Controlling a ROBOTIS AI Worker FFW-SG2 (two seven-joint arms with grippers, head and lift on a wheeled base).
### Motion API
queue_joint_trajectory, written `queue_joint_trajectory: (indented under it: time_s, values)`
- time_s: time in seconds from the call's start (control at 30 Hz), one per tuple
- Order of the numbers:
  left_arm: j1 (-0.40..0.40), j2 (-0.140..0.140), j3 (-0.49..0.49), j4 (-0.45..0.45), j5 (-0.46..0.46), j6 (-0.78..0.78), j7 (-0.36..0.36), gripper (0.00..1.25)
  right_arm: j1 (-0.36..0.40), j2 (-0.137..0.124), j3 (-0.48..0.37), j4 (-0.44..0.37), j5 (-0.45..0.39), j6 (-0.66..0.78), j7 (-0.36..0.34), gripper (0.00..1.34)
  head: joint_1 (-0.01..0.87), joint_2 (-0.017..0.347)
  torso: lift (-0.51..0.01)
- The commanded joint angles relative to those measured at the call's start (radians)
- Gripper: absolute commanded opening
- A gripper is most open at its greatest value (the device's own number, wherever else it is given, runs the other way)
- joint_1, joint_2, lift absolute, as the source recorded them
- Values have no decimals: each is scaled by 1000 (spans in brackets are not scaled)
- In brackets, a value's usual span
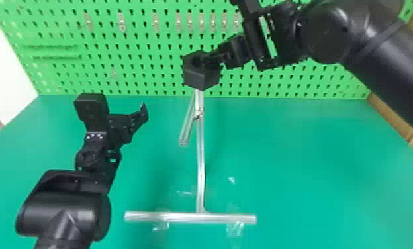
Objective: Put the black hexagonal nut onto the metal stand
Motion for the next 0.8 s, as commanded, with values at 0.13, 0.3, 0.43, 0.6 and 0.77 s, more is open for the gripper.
queue_joint_trajectory:
  time_s: [0.13,0.3,0.43,0.6,0.77]
  values:
    - [0,0,0,0,0,1,0,1092,5,-2,3,2,-5,-7,1,230,693,81,-1]
    - [0,0,0,0,0,0,0,1092,6,-2,1,6,-9,-11,1,376,693,81,-1]
    - [0,0,0,0,0,0,0,1092,6,-3,0,9,-14,-15,1,476,693,81,-1]
    - [0,0,0,0,0,0,0,1092,8,-5,1,15,-26,-25,1,744,693,81,-1]
    - [0,0,0,0,0,0,0,1092,8,-5,6,17,-31,-28,1,865,693,81,-1]
